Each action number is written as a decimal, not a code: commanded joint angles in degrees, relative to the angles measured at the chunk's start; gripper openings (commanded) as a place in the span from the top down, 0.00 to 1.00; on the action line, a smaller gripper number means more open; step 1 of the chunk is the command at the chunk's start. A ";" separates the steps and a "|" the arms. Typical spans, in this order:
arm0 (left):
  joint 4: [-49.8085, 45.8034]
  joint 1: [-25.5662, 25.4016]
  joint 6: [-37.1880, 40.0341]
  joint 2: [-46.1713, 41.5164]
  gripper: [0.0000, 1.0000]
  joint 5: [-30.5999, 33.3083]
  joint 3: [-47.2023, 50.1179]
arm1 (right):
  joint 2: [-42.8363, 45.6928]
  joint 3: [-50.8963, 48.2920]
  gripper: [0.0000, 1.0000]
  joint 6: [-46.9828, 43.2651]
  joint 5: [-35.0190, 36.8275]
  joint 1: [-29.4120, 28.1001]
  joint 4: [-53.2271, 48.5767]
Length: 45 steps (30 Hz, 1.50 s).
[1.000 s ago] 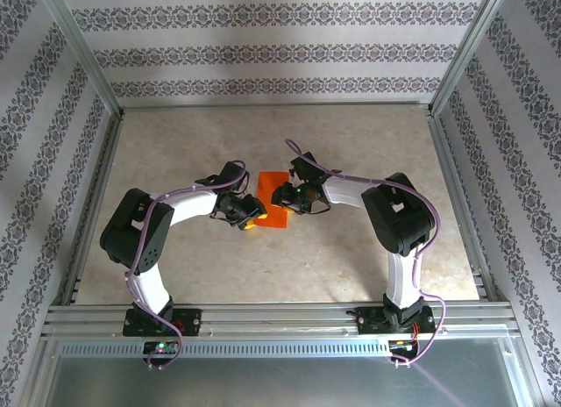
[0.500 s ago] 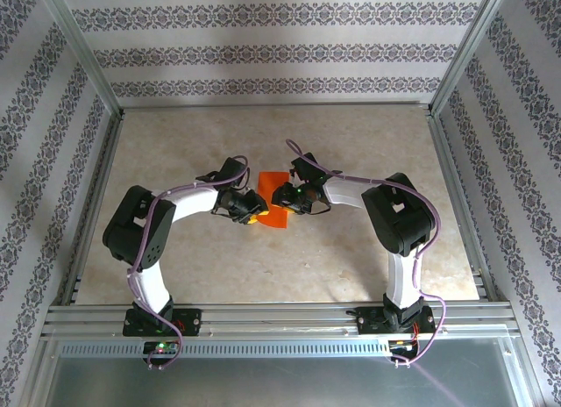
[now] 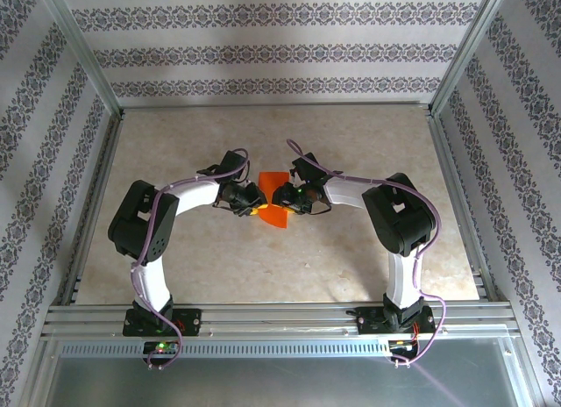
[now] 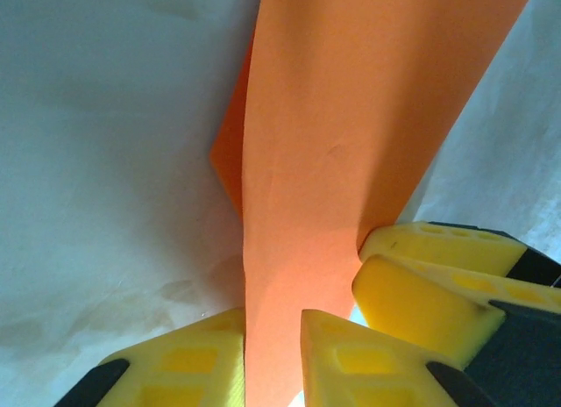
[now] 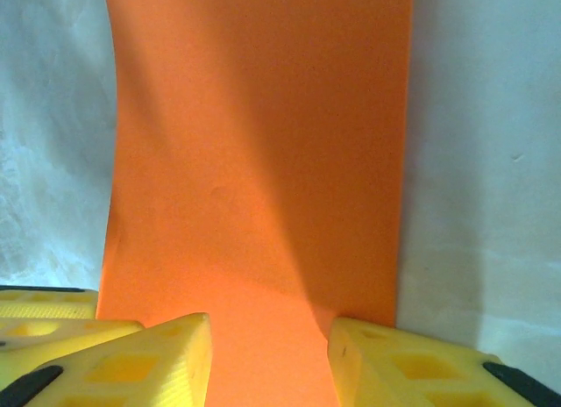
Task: Fold a paper plane with a square sheet of paper (pick it up from the middle)
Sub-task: Third fold the triangle at the center of the table.
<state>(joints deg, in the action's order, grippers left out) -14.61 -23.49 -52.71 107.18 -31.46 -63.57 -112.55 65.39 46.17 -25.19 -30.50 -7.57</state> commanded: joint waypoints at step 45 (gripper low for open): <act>-2.27 1.66 -3.91 -3.96 1.00 0.31 1.43 | 25.80 -20.23 0.25 -42.97 22.92 -8.52 14.12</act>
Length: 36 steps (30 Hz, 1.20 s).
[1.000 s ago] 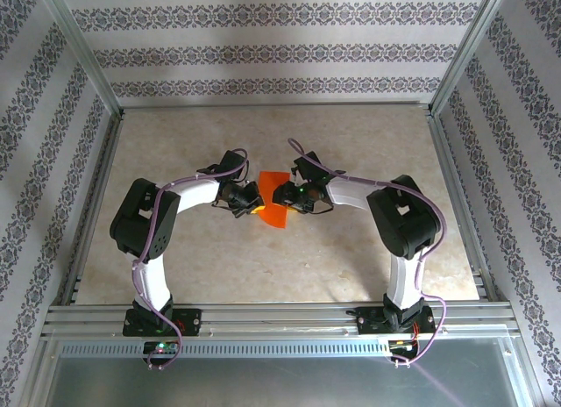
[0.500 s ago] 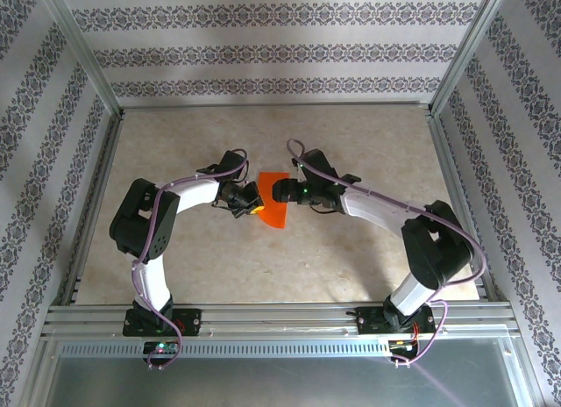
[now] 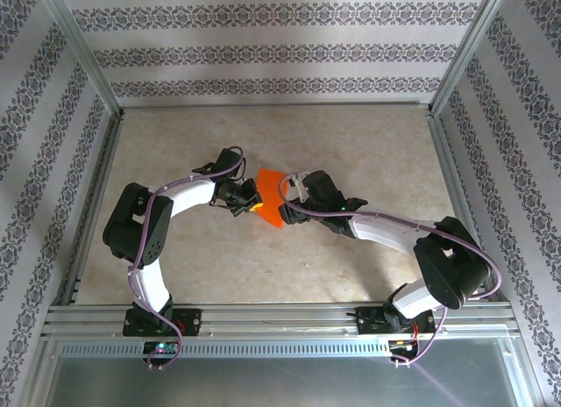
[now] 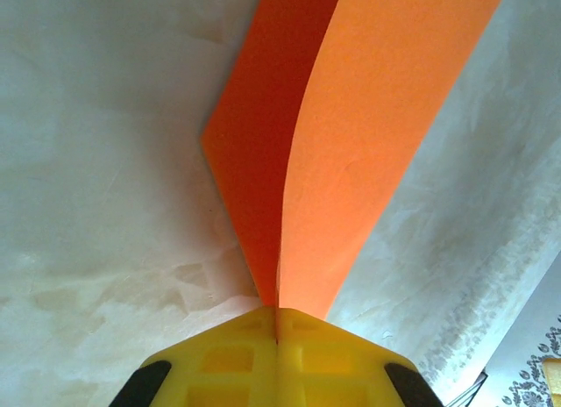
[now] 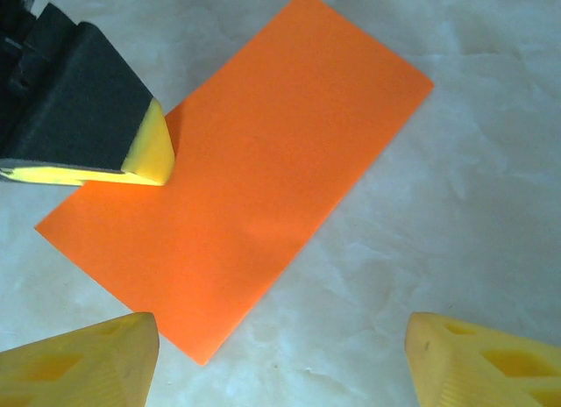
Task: Fold a paper plane with a square sheet of paper (pick it up from the middle)
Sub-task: Third fold the triangle at the center of the table.
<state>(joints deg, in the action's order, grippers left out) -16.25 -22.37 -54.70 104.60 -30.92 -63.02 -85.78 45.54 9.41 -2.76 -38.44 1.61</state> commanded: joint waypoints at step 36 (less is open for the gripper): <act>0.08 0.50 -5.86 -0.38 1.00 -1.78 1.11 | -16.77 1.82 0.45 -18.00 4.10 -10.43 20.06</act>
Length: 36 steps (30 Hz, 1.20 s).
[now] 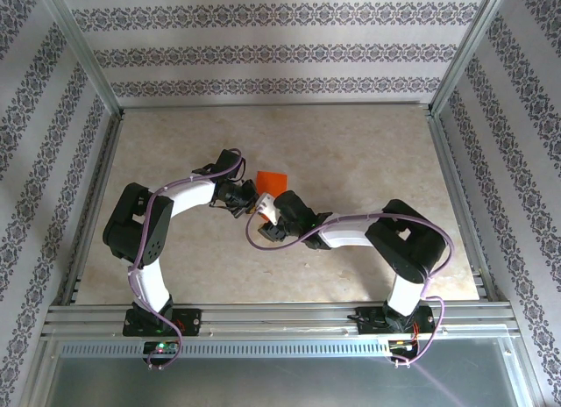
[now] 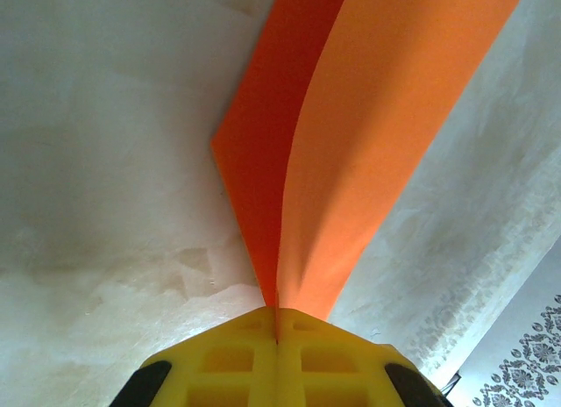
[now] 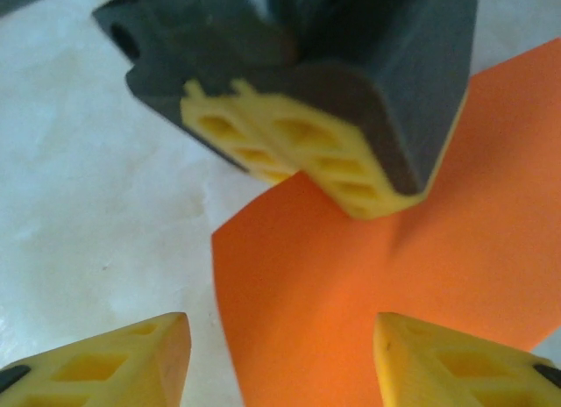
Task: Fold a paper plane with a square sheet of paper (pick it up from the middle)
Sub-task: Third fold the triangle at the center of the table.
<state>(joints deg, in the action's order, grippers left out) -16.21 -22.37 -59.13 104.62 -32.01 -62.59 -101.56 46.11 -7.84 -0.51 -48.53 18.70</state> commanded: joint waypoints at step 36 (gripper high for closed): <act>-0.05 3.28 5.38 -3.08 0.63 -1.37 -1.54 | 4.07 -4.80 0.85 11.55 -23.48 2.85 1.73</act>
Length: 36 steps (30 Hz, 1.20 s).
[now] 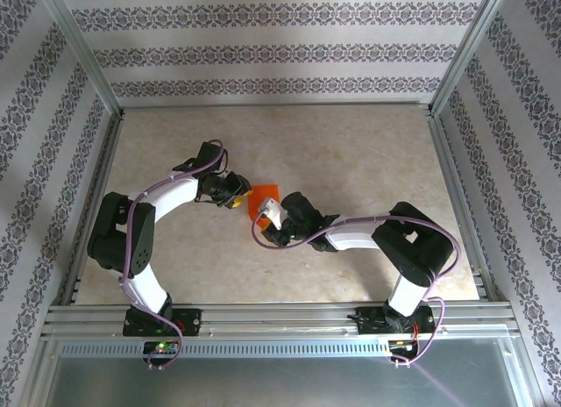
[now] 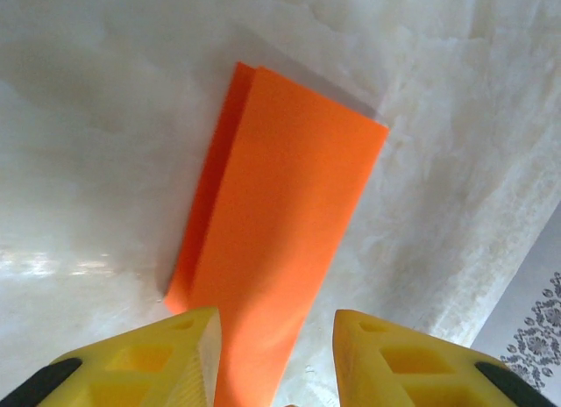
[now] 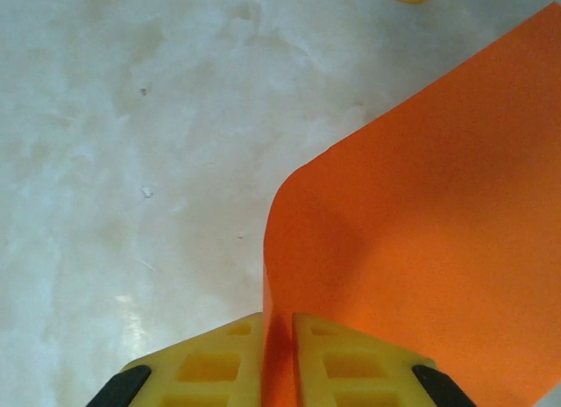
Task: Fold a paper plane with a square sheet of paper (pick it up from the middle)
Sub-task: Third fold the triangle at the center of the table.
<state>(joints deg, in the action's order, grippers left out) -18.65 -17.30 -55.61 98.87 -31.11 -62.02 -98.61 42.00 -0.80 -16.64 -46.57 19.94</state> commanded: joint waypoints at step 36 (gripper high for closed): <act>-7.89 -5.04 8.94 17.05 0.83 3.19 -9.18 | -3.98 4.37 0.86 16.71 -5.62 5.96 -6.00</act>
<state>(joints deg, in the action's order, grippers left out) -22.35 -21.50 -48.14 113.47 -29.76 -71.07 -101.73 44.84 15.29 -24.58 -41.34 15.62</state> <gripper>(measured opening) 0.170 0.138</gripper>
